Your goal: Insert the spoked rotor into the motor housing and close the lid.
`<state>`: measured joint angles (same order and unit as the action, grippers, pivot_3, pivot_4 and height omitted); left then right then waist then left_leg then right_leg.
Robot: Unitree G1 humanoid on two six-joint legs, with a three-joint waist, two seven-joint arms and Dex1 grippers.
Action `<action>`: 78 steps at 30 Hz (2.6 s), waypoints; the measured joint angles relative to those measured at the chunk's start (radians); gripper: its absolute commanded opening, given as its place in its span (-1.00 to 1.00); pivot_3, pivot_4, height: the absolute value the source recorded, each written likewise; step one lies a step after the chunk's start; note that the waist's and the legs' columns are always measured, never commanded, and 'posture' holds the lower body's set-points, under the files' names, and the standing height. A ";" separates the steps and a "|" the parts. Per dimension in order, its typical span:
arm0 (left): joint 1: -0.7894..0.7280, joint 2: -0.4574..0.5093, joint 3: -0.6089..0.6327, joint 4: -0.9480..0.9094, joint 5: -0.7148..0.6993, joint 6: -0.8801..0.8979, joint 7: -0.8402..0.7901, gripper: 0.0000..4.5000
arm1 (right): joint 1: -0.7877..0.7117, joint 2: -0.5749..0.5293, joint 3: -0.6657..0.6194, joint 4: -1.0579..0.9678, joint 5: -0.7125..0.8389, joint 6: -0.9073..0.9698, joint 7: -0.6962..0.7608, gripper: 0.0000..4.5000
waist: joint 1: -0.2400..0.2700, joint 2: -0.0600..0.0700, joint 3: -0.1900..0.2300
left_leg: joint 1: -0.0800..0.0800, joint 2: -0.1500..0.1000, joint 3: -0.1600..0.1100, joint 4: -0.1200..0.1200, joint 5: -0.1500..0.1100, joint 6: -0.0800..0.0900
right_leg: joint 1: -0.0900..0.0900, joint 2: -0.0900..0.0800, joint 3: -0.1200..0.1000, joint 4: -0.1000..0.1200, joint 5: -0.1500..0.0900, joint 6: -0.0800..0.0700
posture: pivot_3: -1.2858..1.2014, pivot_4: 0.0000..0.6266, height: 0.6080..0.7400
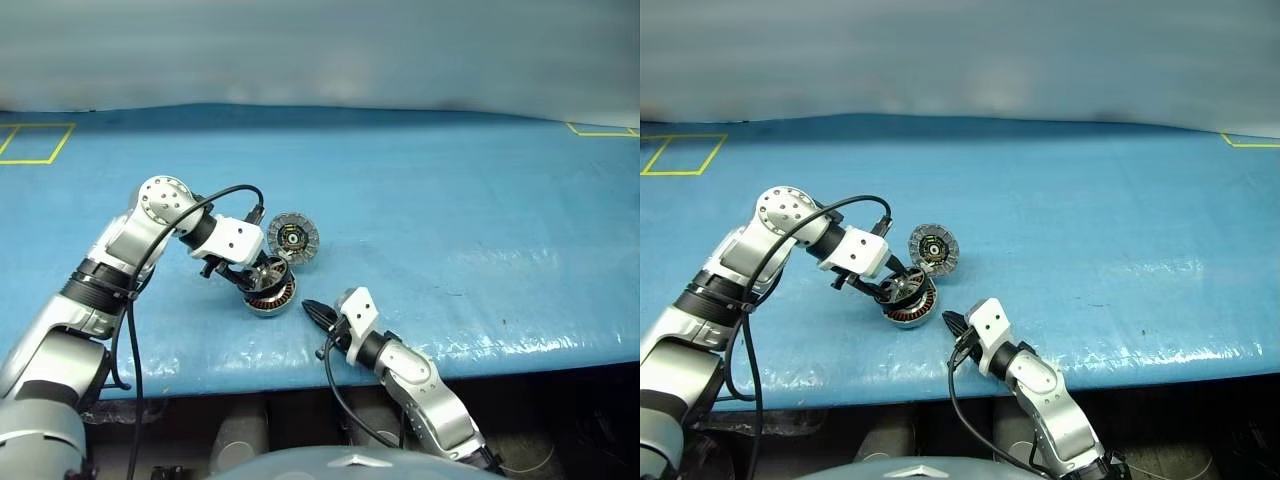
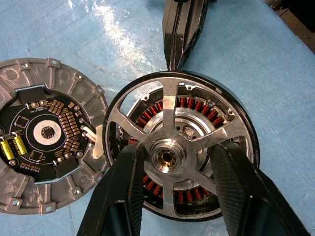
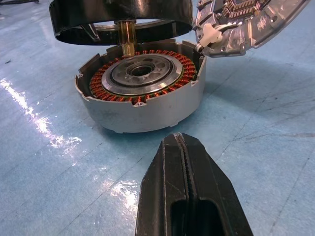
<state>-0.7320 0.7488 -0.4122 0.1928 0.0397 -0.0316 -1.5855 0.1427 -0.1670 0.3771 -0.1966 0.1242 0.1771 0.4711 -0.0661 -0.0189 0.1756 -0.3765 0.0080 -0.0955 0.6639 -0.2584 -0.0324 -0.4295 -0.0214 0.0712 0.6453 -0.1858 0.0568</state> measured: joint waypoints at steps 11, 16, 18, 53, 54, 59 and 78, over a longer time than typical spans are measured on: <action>0.007 -0.001 -0.001 0.019 0.030 -0.027 0.049 -0.23 | 0.002 0.005 0.002 0.000 -0.003 0.001 -0.012 -1.00 | 0.000 0.000 0.000 | 0.000 0.000 0.000 0.000 0.000 0.000 | 0.000 0.000 0.000 0.000 0.000 0.000 | 0.03 -0.52 1.00; 0.021 -0.001 -0.004 0.018 0.030 -0.025 0.056 -0.23 | 0.000 0.005 0.003 0.002 -0.004 0.001 -0.012 -1.00 | 0.000 0.000 0.000 | 0.000 0.000 0.000 0.000 0.000 0.000 | 0.000 0.000 0.000 0.000 0.000 0.000 | 0.03 -0.52 1.00; 0.023 0.000 -0.003 0.018 0.030 -0.025 0.057 -0.23 | 0.000 0.005 0.003 0.002 -0.005 0.001 -0.012 -1.00 | 0.000 0.000 0.000 | 0.000 0.000 0.000 0.000 0.000 0.000 | 0.000 0.000 0.000 0.000 0.000 0.000 | 0.03 -0.52 1.00; 0.035 0.010 -0.002 -0.003 0.030 -0.023 0.057 -0.23 | -0.003 0.017 -0.003 0.023 -0.021 -0.002 -0.033 -1.00 | -0.002 0.000 0.000 | 0.000 0.001 0.000 -0.001 0.000 0.000 | 0.000 0.000 0.000 0.000 0.000 -0.001 | 0.03 -0.52 1.00; 0.035 0.010 -0.002 -0.003 0.030 -0.024 0.057 -0.23 | -0.003 0.017 -0.003 0.023 -0.022 -0.002 -0.034 -1.00 | -0.002 0.000 0.000 | 0.000 0.001 0.000 -0.001 0.000 0.000 | 0.000 0.000 0.000 0.000 0.000 -0.001 | 0.03 -0.52 1.00; 0.035 0.010 -0.003 -0.003 0.031 -0.025 0.057 -0.23 | -0.003 0.017 -0.003 0.023 -0.027 -0.002 -0.040 -1.00 | -0.001 0.000 0.000 | 0.000 0.001 0.000 -0.001 0.000 0.000 | 0.000 0.000 0.000 0.000 0.000 -0.001 | 0.03 -0.52 1.00; 0.017 0.024 -0.012 0.001 0.041 -0.046 0.011 -0.23 | -0.007 0.018 -0.004 0.023 -0.039 -0.002 -0.042 -1.00 | -0.002 0.000 0.000 | 0.000 0.001 0.000 -0.002 0.000 0.000 | 0.000 0.000 0.000 -0.001 -0.001 -0.001 | 0.03 -0.52 1.00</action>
<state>-0.7152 0.7727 -0.4245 0.1941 0.0803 -0.0775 -1.5741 0.1354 -0.1493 0.3732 -0.1739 0.0849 0.1752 0.4293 -0.0683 -0.0189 0.1756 -0.3763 0.0085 -0.0954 0.6622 -0.2584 -0.0324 -0.4299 -0.0210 0.0712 0.6448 -0.1863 0.0561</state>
